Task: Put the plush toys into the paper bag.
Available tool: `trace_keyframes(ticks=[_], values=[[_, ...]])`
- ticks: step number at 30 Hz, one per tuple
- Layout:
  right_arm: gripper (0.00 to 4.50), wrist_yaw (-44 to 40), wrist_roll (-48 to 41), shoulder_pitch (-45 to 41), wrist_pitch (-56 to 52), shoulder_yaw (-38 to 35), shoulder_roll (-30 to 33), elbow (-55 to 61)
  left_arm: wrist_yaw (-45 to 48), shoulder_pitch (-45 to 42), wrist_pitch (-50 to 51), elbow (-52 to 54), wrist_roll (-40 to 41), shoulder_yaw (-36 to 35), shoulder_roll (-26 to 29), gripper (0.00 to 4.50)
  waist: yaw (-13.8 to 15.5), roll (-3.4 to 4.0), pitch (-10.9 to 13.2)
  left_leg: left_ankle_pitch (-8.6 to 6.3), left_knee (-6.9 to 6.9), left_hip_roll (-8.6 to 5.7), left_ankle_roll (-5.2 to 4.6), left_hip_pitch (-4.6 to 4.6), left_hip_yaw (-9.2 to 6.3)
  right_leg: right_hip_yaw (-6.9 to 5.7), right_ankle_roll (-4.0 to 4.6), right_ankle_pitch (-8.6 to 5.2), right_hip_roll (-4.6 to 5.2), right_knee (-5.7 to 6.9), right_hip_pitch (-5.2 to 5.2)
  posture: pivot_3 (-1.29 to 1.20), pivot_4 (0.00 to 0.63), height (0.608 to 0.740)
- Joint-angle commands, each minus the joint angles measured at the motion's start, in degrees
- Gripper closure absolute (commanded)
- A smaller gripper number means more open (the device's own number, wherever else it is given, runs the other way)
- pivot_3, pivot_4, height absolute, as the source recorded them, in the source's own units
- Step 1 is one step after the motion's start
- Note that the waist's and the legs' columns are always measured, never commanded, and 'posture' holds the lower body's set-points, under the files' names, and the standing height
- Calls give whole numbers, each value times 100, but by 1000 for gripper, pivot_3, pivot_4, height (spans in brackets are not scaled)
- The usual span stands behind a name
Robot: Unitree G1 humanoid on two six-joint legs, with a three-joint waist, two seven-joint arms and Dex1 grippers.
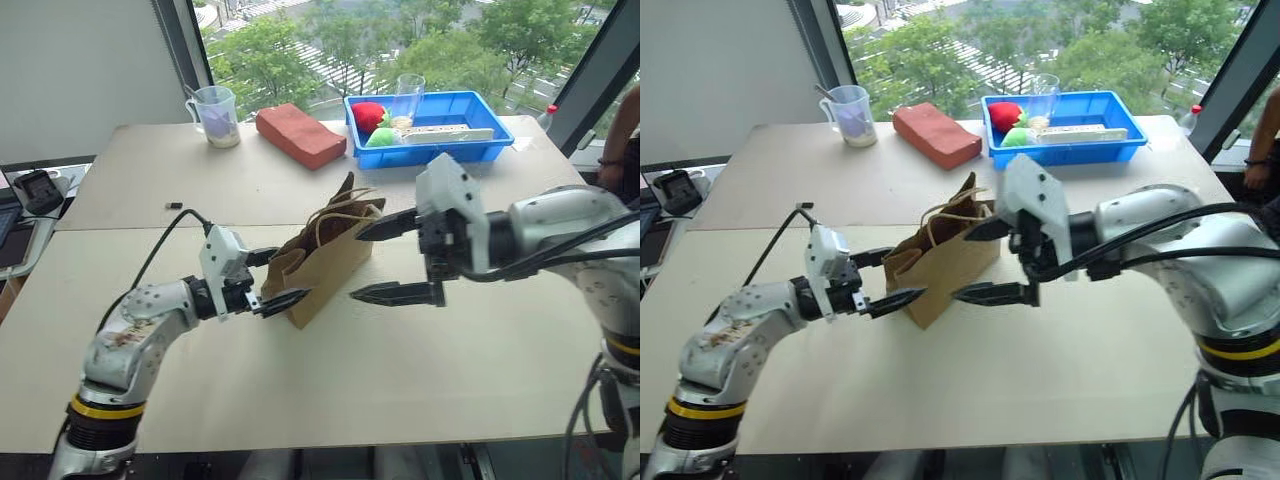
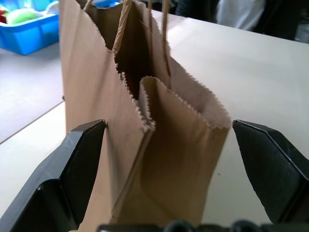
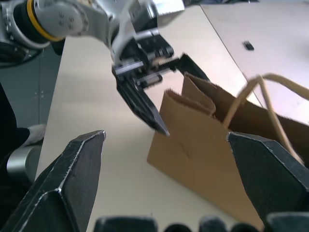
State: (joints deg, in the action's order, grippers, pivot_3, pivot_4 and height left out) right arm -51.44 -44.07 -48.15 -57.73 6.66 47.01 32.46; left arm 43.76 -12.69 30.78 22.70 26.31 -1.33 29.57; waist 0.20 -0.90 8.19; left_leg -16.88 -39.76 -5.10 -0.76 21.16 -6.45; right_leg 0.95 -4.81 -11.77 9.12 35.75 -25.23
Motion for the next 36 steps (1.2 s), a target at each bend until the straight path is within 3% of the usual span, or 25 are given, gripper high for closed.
trace_keyframes(ticks=[1, 5, 7, 16, 22, 26, 31, 36], values=[[24, 342, -133, -273, -34, -373, -168, 104, -540, 138, -413, 78, -418, 167, -304, 0, 24, 0, 0, 0, 0, -1, 0, 1, 0, -1, 0, 0, 2, -2, 0, 0, 150, 740], [24, 425, -295, -449, -131, -513, -196, 11, -825, 256, -884, -153, -749, 271, -628, 0, 76, 0, 0, -2, -1, -6, -3, 2, 0, -6, 0, 0, 9, -11, 4, 0, 150, 740], [0, 407, -334, -468, -126, -541, -161, -15, -846, 286, -1042, -264, -836, 329, -701, 528, 68, 0, 0, -2, -1, -6, -4, 2, 1, -7, 0, 0, 8, -15, 6, 0, 150, 740], [0, 234, -324, -463, -22, -505, -49, -82, -592, 139, -1598, -938, -924, 407, -724, 4480, 49, 0, 0, -5, 0, -8, -8, 0, 8, -8, 0, 0, 4, -14, 5, 0, 150, 740], [0, 224, -367, -639, -9, -733, 34, -208, -127, -263, -1388, -1067, -592, 333, -534, 4480, 49, 0, 0, -5, -1, -8, -9, 1, 9, -8, 0, 0, 5, -13, 4, 0, 150, 740], [0, -85, -794, -1020, -397, -1137, 515, -568, 1212, -931, -1002, -1237, 144, 406, -122, 4480, 60, -2, 1, -6, -2, -10, -11, 6, 6, -14, 0, 0, 6, -15, 4, 0, 150, 740], [0, -740, -1619, -1703, -1190, -1372, 1176, -1353, 3142, -1870, -1225, -2435, 235, 832, 297, 4480, 23, 0, 1, -22, 5, -5, -38, 3, 14, -18, 0, 0, 0, -36, 10, 0, 150, 740], [0, -1246, -1449, -1596, -1170, -1224, 1697, -1713, 4132, -2723, -2199, -4300, -376, 1228, 121, 4480, -20, -1, 1, -21, 3, -3, -37, 4, 40, -23, -1, 0, -2, -50, 15, 0, 150, 740]])
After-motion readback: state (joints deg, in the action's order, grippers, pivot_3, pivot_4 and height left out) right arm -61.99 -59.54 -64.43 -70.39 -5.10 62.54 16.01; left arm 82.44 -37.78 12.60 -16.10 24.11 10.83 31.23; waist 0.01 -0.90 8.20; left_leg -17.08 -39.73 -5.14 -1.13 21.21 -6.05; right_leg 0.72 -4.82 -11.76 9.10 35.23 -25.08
